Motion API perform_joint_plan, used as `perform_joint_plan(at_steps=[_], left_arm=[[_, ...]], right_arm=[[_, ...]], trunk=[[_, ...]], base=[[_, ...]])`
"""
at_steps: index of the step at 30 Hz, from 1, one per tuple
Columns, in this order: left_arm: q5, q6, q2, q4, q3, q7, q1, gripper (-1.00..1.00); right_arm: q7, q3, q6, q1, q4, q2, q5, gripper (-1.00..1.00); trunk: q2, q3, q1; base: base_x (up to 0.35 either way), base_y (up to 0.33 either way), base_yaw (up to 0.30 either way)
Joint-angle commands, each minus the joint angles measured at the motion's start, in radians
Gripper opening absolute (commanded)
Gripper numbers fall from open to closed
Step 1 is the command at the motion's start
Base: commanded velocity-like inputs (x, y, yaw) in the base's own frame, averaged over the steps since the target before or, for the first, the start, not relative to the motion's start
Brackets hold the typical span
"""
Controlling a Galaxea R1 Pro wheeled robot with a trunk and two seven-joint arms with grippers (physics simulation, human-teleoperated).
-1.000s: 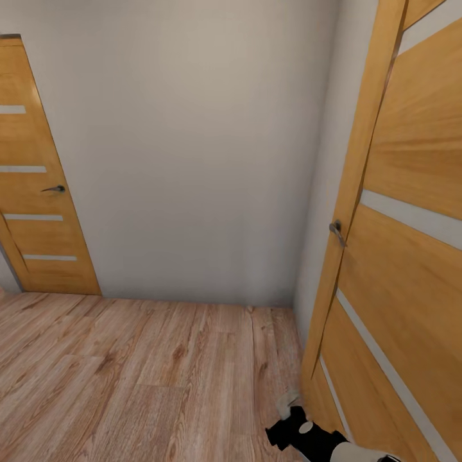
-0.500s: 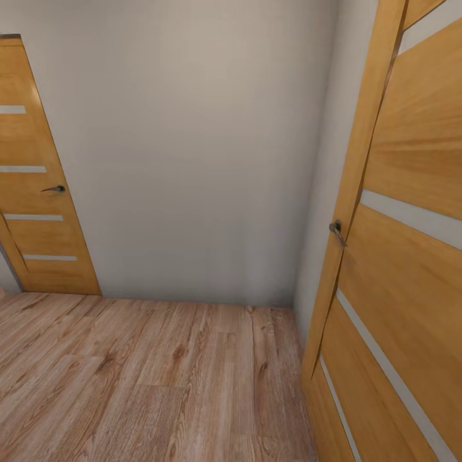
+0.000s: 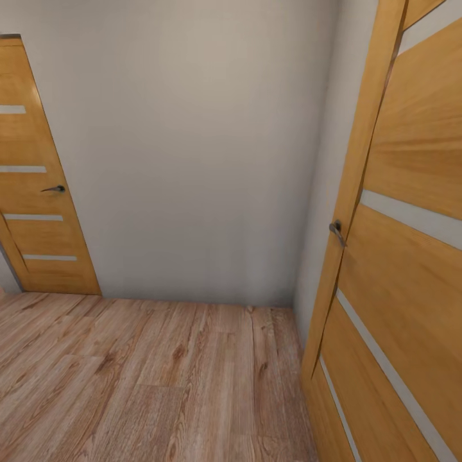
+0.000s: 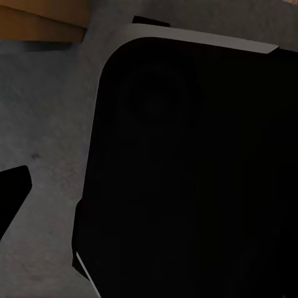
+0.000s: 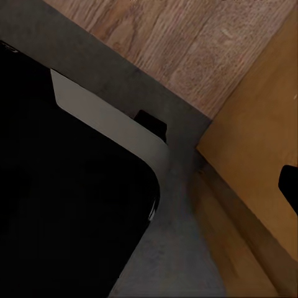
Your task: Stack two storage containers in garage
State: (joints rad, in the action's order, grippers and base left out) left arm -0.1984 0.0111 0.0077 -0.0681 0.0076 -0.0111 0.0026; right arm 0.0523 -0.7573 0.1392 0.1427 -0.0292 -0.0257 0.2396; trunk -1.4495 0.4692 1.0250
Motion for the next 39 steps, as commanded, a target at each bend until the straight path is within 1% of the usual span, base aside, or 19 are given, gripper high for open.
perform_joint_plan(at_steps=[1, 6, 14, 16, 17, 21, 26, 31, 39], left_arm=[[-0.006, 0.001, 0.000, -0.001, 0.000, -0.001, 0.000, 1.00], [-0.006, 0.001, -0.001, -0.002, 0.000, -0.001, 0.000, 1.00], [-0.006, 0.001, -0.002, -0.002, 0.001, -0.001, 0.000, 1.00], [-0.006, 0.001, -0.002, -0.002, 0.001, -0.001, 0.000, 1.00], [-0.006, 0.001, -0.001, -0.002, 0.002, -0.001, 0.000, 1.00], [-0.006, 0.001, -0.001, -0.002, 0.002, -0.001, 0.000, 1.00], [-0.006, 0.001, -0.001, -0.002, 0.001, -0.001, 0.000, 1.00], [-0.006, 0.001, -0.001, -0.001, 0.000, -0.001, 0.000, 1.00], [-0.007, 0.001, -0.002, -0.001, 0.000, -0.001, 0.000, 1.00]], right_arm=[[0.006, -0.006, 0.021, -0.005, -0.003, -0.001, 0.012, 1.00], [0.006, -0.002, 0.045, -0.014, -0.003, -0.003, 0.022, 1.00], [0.005, 0.003, 0.050, -0.015, -0.003, -0.005, 0.025, 1.00], [0.005, 0.004, 0.050, -0.015, -0.003, -0.005, 0.032, 1.00], [0.005, 0.004, 0.050, -0.015, -0.003, -0.005, 0.046, 1.00], [0.005, 0.004, 0.050, -0.015, -0.003, -0.005, 0.069, 1.00], [0.005, 0.004, 0.050, -0.015, -0.003, -0.005, 0.077, 1.00], [-0.002, 0.003, 0.049, -0.015, -0.003, -0.005, 0.078, 1.00], [-0.005, 0.001, 0.047, -0.015, -0.003, -0.005, 0.077, 1.00]], trunk=[[0.000, 0.001, 0.000], [0.000, 0.001, 0.000], [0.000, 0.001, 0.000], [0.000, 0.001, 0.000], [0.000, 0.001, 0.000], [0.000, 0.001, 0.000], [0.000, 0.001, 0.000], [0.000, 0.001, 0.000], [0.000, 0.001, 0.000]], base=[[0.000, 0.000, 0.000], [0.000, 0.000, 0.000], [0.000, 0.000, 0.000], [0.000, 0.000, 0.000], [0.000, 0.000, 0.000], [0.000, 0.000, 0.000], [0.007, 0.000, 0.000], [0.211, 0.000, 0.000], [0.304, 0.000, 0.000]])
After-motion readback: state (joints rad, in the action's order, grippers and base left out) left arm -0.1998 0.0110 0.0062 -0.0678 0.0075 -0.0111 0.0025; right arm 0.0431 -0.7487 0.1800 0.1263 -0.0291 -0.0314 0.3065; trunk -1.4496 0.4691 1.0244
